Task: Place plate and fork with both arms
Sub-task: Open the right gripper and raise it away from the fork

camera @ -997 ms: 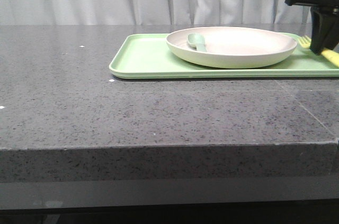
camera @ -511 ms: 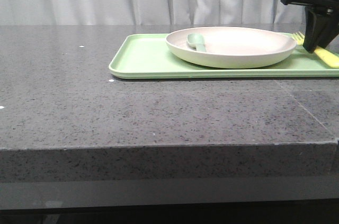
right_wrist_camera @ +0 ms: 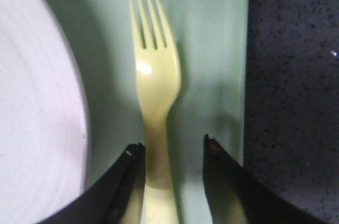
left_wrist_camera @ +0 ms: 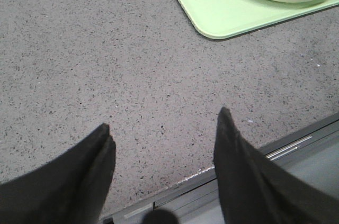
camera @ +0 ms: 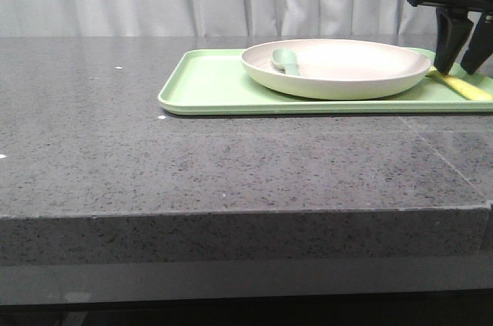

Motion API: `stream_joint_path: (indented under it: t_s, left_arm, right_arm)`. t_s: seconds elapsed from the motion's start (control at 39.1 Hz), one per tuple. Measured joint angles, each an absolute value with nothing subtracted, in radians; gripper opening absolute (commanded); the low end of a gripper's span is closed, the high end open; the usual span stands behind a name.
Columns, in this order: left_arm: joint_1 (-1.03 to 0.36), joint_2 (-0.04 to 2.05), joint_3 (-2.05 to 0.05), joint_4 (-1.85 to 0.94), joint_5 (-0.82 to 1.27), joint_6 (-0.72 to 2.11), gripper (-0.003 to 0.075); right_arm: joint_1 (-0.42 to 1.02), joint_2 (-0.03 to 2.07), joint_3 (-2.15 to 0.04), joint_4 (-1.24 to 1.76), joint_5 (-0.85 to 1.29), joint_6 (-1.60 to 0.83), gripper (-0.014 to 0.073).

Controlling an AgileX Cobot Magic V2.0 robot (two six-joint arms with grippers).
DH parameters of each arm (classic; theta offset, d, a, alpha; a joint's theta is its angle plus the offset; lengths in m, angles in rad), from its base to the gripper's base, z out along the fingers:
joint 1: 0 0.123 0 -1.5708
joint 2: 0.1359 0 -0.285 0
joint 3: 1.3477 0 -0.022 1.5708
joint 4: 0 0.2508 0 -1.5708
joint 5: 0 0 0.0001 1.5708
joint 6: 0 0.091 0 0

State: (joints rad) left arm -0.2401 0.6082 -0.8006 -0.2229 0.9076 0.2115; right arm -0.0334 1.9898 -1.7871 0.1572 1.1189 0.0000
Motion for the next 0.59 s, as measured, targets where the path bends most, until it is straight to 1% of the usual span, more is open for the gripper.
stream_joint_path:
  t_s: [0.33, 0.59]
  left_arm:
    - [-0.240, 0.608, -0.801, -0.223, 0.908, 0.212, 0.0410]
    - [-0.240, 0.608, -0.801, -0.223, 0.908, 0.212, 0.0410]
  right_arm:
    - [-0.033, 1.985, -1.787, 0.158, 1.117, 0.000, 0.0399]
    - [-0.006, 1.870, -1.781, 0.158, 1.177, -0.041, 0.0399]
